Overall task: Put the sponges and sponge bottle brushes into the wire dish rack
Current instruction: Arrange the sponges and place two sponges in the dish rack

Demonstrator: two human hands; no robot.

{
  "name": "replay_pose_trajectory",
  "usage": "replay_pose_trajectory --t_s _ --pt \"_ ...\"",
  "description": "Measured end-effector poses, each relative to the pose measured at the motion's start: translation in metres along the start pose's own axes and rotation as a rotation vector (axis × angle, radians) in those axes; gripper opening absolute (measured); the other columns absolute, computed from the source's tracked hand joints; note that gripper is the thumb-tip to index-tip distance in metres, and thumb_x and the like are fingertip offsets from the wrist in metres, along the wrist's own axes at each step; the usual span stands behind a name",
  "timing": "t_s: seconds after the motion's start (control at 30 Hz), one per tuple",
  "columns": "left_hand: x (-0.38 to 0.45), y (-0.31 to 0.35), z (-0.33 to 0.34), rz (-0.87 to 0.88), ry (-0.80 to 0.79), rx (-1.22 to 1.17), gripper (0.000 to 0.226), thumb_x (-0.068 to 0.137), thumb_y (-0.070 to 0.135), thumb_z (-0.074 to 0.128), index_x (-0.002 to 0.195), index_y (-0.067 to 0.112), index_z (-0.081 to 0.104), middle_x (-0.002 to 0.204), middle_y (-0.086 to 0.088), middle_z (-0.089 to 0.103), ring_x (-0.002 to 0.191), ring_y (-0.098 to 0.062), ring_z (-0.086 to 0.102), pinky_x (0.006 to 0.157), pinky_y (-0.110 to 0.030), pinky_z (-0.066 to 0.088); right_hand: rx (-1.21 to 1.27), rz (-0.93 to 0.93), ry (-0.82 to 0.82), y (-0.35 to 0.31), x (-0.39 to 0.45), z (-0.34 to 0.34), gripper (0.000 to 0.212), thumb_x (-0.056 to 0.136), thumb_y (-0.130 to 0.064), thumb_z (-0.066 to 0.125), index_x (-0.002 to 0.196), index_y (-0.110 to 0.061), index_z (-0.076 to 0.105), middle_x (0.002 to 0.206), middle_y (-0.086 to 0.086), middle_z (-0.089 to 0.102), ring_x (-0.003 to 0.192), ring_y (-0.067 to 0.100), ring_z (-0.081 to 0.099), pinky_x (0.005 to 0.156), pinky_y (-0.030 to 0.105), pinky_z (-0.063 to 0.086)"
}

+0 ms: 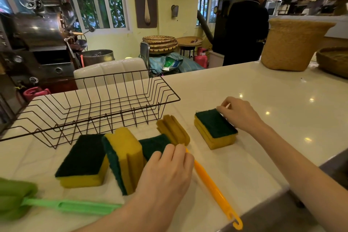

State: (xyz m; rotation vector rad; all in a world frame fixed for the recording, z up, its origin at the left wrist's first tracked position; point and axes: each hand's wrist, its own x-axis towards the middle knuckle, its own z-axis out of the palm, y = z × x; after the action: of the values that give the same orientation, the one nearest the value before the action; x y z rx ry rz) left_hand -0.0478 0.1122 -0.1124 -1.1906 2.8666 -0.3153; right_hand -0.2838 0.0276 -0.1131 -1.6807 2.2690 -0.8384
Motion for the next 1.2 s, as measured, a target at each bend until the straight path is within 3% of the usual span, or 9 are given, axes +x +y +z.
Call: replay_pose_trajectory --t_s 0.13,0.27,0.4,0.47,0.57,0.7,0.9,1.07,1.2 --pt "-0.001 0.0 0.003 -0.011 0.014 -0.018 0.04 0.09 0.012 0.041 0.125 0.01 0.023 0.127 -0.011 0.032 0.105 -0.022 0.033 0.08 -0.029 0.033 0.013 -0.229 -0.128 -0.013 -0.005 -0.003 0.023 0.082 -0.038 0.056 0.101 -0.025 0.052 0.114 0.001 0.054 0.096 0.013 0.048 0.08 0.029 0.042" --pt "0.0 -0.005 -0.006 -0.037 0.026 -0.118 0.048 0.088 0.025 0.051 0.128 0.018 0.026 0.123 -0.002 0.037 0.102 -0.014 0.037 0.082 -0.026 0.041 0.008 -0.297 -0.349 -0.022 -0.01 -0.001 0.029 0.078 -0.037 0.062 0.103 -0.025 0.051 0.139 0.002 0.04 0.113 0.014 0.039 0.088 0.028 0.035" --pt "0.005 -0.019 -0.033 0.002 -0.002 -0.183 0.027 0.082 0.037 0.054 0.101 0.019 0.046 0.093 0.003 0.041 0.077 -0.012 0.04 0.062 -0.024 0.038 -0.007 -0.222 -0.504 -0.022 -0.011 -0.001 0.046 0.073 -0.043 0.066 0.11 -0.027 0.044 0.131 0.003 0.042 0.103 0.018 0.048 0.078 0.026 0.045" --pt "0.012 -0.028 -0.043 0.025 -0.047 -0.106 0.034 0.076 0.047 0.056 0.092 0.018 0.051 0.088 0.003 0.044 0.07 -0.011 0.04 0.054 -0.024 0.034 -0.023 -0.188 -0.581 -0.022 -0.011 -0.004 0.056 0.067 -0.046 0.071 0.111 -0.032 0.039 0.123 0.0 0.042 0.096 0.015 0.049 0.072 0.025 0.046" --pt "0.027 -0.039 -0.052 0.0 -0.259 -0.014 0.05 0.065 0.059 0.062 0.088 0.016 0.055 0.084 0.002 0.054 0.069 -0.012 0.046 0.05 -0.022 0.033 -0.093 -0.192 -0.659 -0.024 -0.01 -0.011 0.069 0.057 -0.048 0.076 0.111 -0.037 0.035 0.117 -0.004 0.038 0.092 0.013 0.046 0.065 0.023 0.044" --pt "0.041 -0.042 -0.045 -0.032 -0.462 0.026 0.056 0.055 0.063 0.069 0.079 0.016 0.05 0.069 0.003 0.048 0.063 -0.014 0.046 0.051 -0.025 0.037 -0.213 -0.182 -0.775 -0.026 -0.007 -0.019 0.078 0.058 -0.03 0.081 0.116 -0.039 0.03 0.121 -0.001 0.033 0.105 0.022 0.044 0.073 0.028 0.051" --pt "0.046 -0.046 -0.039 -0.059 -0.475 -0.008 0.055 0.054 0.059 0.072 0.076 0.016 0.046 0.07 0.003 0.047 0.067 -0.016 0.047 0.054 -0.026 0.04 -0.257 -0.235 -0.709 -0.029 -0.01 -0.02 0.074 0.058 -0.022 0.081 0.114 -0.038 0.035 0.117 -0.003 0.038 0.105 0.022 0.044 0.072 0.028 0.05" --pt "0.05 -0.059 -0.059 -0.077 -0.519 -0.077 0.061 0.053 0.061 0.071 0.092 0.021 0.047 0.094 0.001 0.054 0.083 -0.017 0.052 0.061 -0.025 0.042 -0.266 -0.28 -0.655 -0.035 -0.01 -0.036 0.07 0.057 -0.025 0.081 0.111 -0.04 0.04 0.116 -0.005 0.04 0.104 0.02 0.044 0.069 0.024 0.046" --pt "0.055 -0.076 -0.088 -0.061 -0.518 -0.225 0.05 0.059 0.055 0.07 0.09 0.025 0.044 0.1 0.001 0.051 0.076 -0.009 0.046 0.057 -0.019 0.038 -0.192 -0.331 -0.572 -0.05 -0.005 -0.052 0.069 0.057 -0.026 0.082 0.11 -0.04 0.04 0.121 -0.005 0.041 0.109 0.019 0.043 0.075 0.024 0.047"
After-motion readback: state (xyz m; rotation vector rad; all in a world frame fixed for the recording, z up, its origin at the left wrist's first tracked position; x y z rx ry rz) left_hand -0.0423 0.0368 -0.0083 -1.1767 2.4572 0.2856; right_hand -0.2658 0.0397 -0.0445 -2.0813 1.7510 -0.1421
